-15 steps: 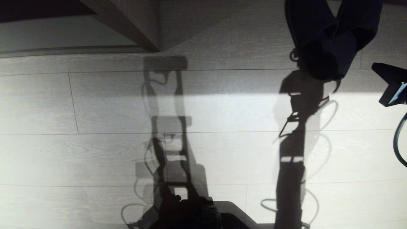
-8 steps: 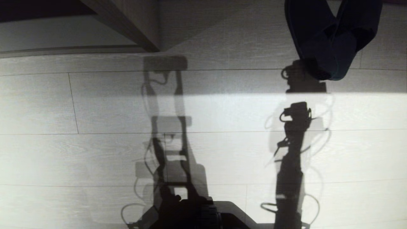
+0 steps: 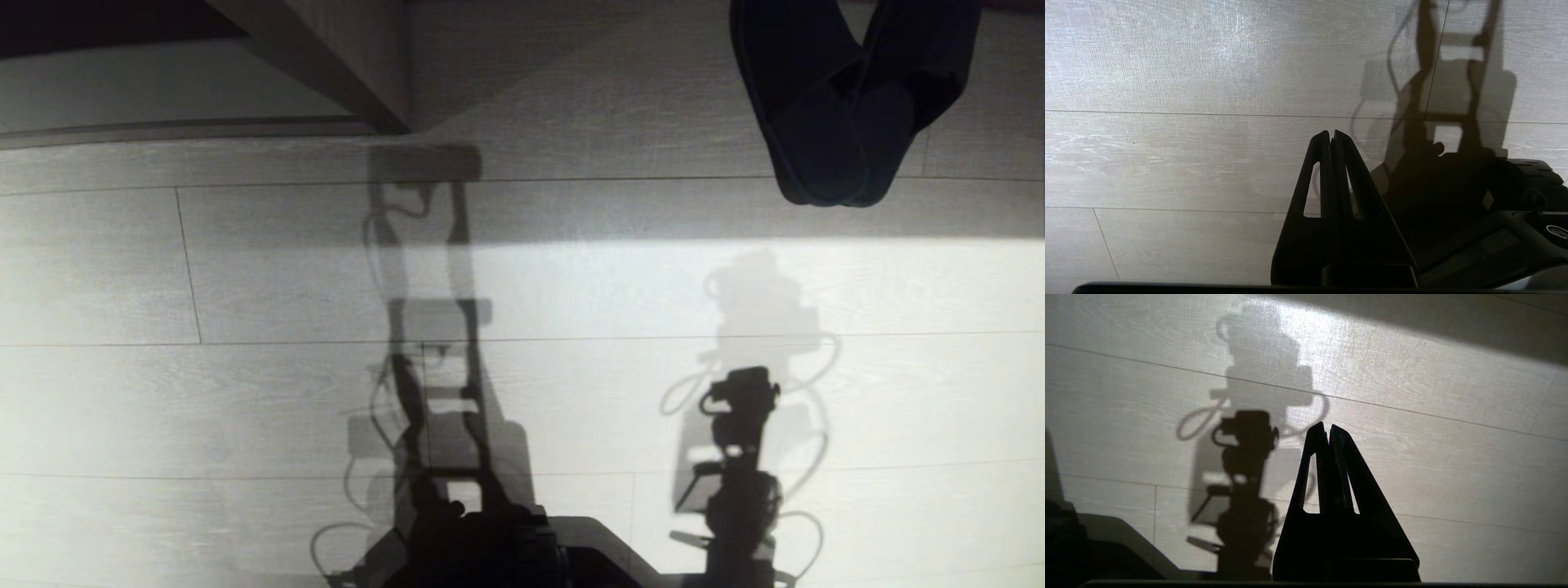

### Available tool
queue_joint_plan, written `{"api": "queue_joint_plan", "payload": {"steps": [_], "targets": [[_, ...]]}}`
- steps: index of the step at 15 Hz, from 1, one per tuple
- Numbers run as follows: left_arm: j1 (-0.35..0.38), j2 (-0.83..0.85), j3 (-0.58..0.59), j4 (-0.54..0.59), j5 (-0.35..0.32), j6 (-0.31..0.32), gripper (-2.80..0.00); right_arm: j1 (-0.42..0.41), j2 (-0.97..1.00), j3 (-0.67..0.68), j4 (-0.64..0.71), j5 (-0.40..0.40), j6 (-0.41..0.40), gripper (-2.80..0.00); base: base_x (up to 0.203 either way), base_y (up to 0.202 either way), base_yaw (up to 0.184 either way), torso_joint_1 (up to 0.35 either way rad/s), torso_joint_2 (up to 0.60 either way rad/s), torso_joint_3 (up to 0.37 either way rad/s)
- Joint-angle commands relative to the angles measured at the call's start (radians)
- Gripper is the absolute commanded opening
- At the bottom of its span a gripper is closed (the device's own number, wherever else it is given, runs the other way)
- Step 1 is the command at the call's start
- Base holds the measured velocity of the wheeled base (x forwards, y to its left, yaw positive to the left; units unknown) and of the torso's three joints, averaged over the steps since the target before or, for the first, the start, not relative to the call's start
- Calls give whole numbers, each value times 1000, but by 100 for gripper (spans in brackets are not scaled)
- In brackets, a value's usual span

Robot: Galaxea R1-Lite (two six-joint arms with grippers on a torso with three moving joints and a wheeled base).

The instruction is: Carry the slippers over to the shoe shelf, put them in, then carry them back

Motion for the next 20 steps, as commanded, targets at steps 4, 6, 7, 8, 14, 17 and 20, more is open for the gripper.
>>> {"api": "queue_joint_plan", "payload": {"steps": [4,6,7,8,14,17,20], "targets": [[0,0,0,0,0,-1,-280,9,-192,137,37,19,4,-280,0,0,0,0,0,0],[0,0,0,0,0,-1,-280,26,-234,174,51,22,2,-280,0,0,0,0,0,0],[0,0,0,0,0,-1,-280,28,-241,191,55,21,4,-280,0,0,0,0,0,0],[0,0,0,0,0,-1,-280,33,-252,202,57,22,4,-280,0,0,0,0,0,0],[0,0,0,0,0,-1,-280,45,-430,229,245,45,43,-280,0,0,0,0,0,0],[0,0,0,0,0,-1,-280,45,-430,227,308,37,80,-280,0,0,0,0,0,0],[0,0,0,0,0,-1,-280,45,-429,227,306,32,100,-280,0,0,0,0,0,0]]}}
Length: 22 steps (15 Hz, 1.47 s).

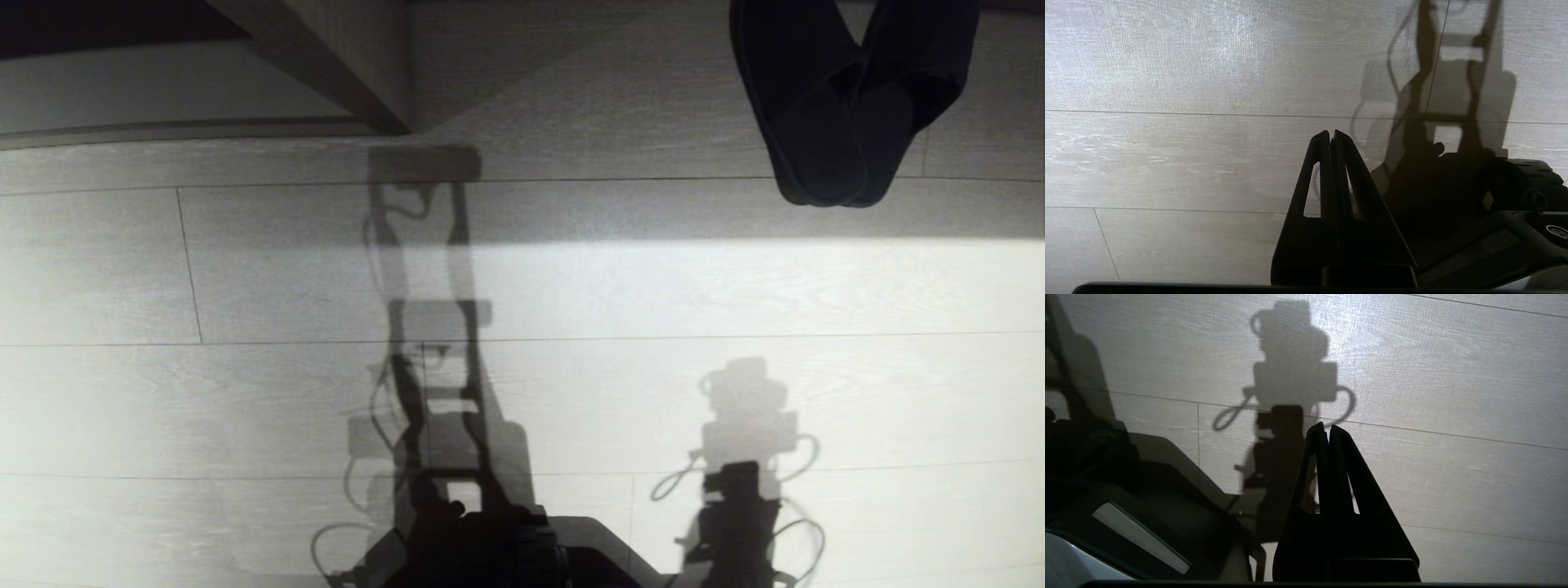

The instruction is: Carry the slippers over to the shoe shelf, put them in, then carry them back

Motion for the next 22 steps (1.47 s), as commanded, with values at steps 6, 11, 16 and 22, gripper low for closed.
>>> {"api": "queue_joint_plan", "payload": {"steps": [6,11,16,22], "targets": [[0,0,0,0,0,-1,-280,0,0,0,1,1,15,-280,0,0,0,0,0,0],[0,0,0,0,0,-1,-280,0,0,0,1,1,15,-280,0,0,0,0,0,0],[0,0,0,0,0,-1,-280,0,0,2,1,1,15,-280,0,0,0,0,0,0],[0,0,0,0,0,-1,-280,0,0,0,1,1,15,-280,0,0,0,1,3,160]]}}
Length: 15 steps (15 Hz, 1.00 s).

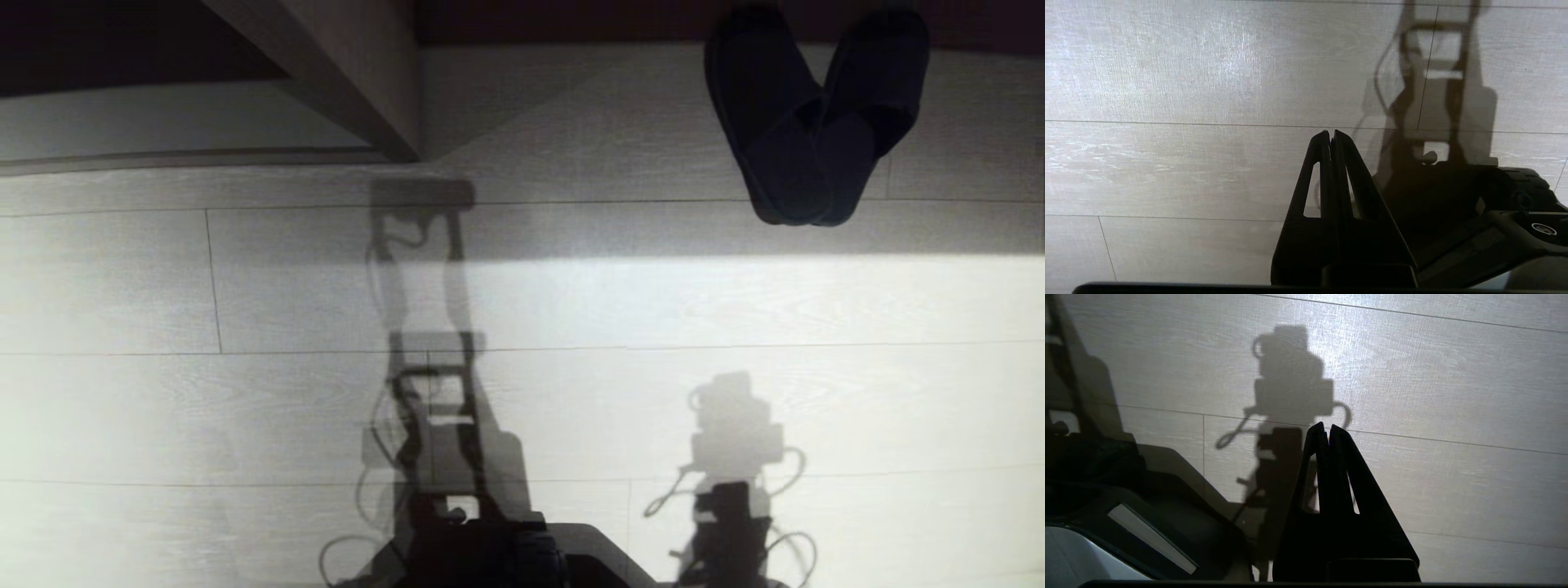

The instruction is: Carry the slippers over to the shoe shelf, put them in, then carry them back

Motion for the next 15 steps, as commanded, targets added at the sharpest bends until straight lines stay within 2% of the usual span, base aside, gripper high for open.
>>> {"api": "queue_joint_plan", "payload": {"steps": [1,15], "targets": [[0,0,0,-1,0,-2,-280,0,2,2,0,0,-1,-280,0,0,0,2,-2,193],[0,0,0,-1,0,-1,-280,0,2,0,0,0,0,-280,0,0,0,2,3,201]]}}
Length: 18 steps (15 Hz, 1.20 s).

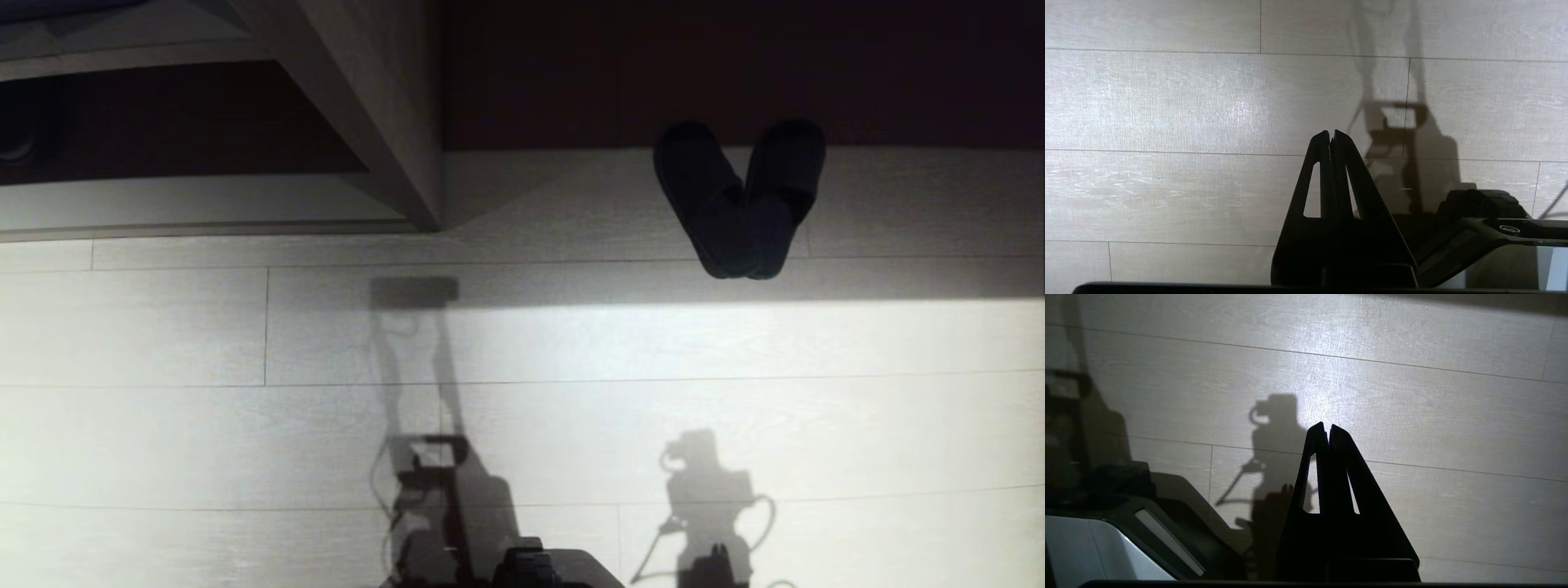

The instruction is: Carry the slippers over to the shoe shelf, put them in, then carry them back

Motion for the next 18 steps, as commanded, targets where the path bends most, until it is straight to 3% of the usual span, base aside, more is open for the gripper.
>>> {"api": "queue_joint_plan", "payload": {"steps": [1,18], "targets": [[0,1,0,-1,0,-1,-280,0,1,2,0,1,-1,-280,0,0,0,6,3,197],[0,1,0,-1,0,-1,-280,0,1,0,0,1,-1,-280,0,0,0,2,3,201]]}}
